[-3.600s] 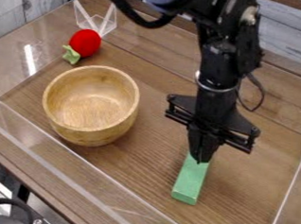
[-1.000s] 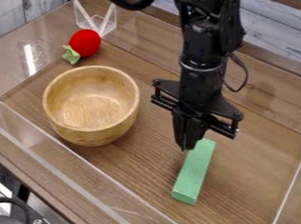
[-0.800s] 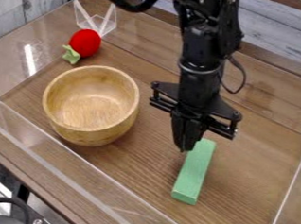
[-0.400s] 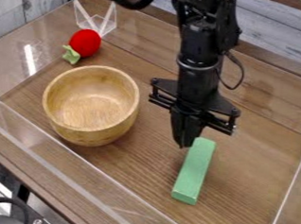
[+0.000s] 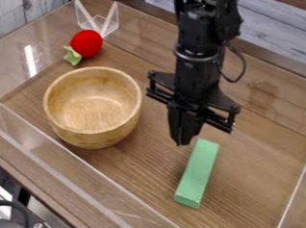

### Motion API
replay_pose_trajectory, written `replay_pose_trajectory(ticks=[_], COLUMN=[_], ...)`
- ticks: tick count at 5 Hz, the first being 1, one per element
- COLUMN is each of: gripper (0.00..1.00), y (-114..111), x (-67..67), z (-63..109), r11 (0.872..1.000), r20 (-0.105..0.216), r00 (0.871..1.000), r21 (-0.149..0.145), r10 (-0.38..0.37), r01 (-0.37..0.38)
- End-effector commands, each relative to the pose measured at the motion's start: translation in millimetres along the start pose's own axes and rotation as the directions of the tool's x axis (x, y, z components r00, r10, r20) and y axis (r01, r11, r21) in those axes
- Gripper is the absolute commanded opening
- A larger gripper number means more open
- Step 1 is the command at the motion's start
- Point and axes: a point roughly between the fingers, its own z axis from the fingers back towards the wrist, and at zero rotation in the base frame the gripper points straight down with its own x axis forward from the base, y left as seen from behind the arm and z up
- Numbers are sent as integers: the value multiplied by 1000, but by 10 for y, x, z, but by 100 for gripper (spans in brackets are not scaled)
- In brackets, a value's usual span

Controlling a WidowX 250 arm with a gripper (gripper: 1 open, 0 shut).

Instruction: Put the green block in the brown bowl

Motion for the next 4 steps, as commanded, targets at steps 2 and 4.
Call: replay_pose_trajectory(ticks=[2,4], gripper=[100,0], y=[152,104], x=[128,257], z=[-12,-45], r11=[993,987], r20=[36,33], r00=[993,986], r21=[-8,-8], r10=[-116,-163], r01=[116,163])
